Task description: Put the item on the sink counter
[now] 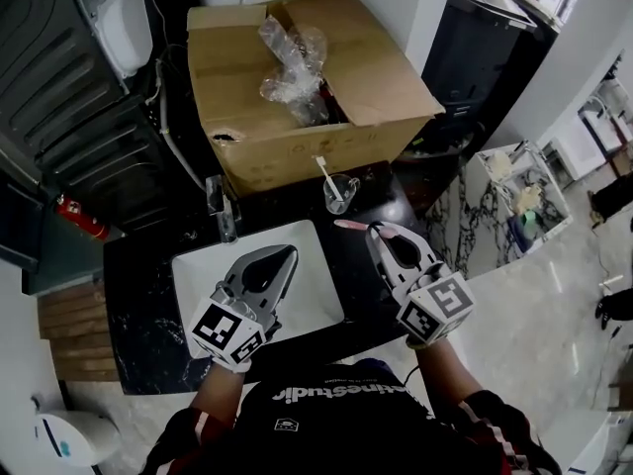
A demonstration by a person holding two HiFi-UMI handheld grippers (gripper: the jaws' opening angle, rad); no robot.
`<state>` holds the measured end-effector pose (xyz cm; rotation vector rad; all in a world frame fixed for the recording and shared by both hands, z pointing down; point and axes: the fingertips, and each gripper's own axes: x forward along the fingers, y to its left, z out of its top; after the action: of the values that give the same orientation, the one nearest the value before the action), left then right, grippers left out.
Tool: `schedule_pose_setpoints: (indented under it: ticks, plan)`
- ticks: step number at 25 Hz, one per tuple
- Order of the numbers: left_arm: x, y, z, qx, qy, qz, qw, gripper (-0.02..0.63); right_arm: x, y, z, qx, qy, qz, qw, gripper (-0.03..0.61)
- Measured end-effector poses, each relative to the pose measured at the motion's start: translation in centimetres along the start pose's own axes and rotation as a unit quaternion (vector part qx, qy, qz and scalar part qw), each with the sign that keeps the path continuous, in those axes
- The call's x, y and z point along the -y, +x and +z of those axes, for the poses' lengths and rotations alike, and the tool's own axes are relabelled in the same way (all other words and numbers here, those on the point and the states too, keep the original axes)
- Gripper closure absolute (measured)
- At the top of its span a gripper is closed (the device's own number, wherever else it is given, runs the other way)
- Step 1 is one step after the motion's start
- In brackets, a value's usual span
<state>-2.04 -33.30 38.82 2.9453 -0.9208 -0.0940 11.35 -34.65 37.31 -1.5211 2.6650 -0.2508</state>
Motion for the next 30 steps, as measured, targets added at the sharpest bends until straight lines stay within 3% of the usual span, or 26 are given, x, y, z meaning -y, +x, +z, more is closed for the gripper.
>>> schedule_pose_setpoints:
  ticks: [12, 30]
  plan:
    - [-2.9, 2.7, -2.7, -0.036, -0.007, 0.016, 0.9992, 0.6, 7.7, 7.4, -4.8, -0.038, 0.003, -0.038, 0.999, 0.526]
    - [-5.9, 4.5, -5.9, -0.066, -0.029, 0.036, 0.9968, 0.6, 13.1, 12.9, -14.8, -0.102, 0.073, -0.058, 0.99, 0.526]
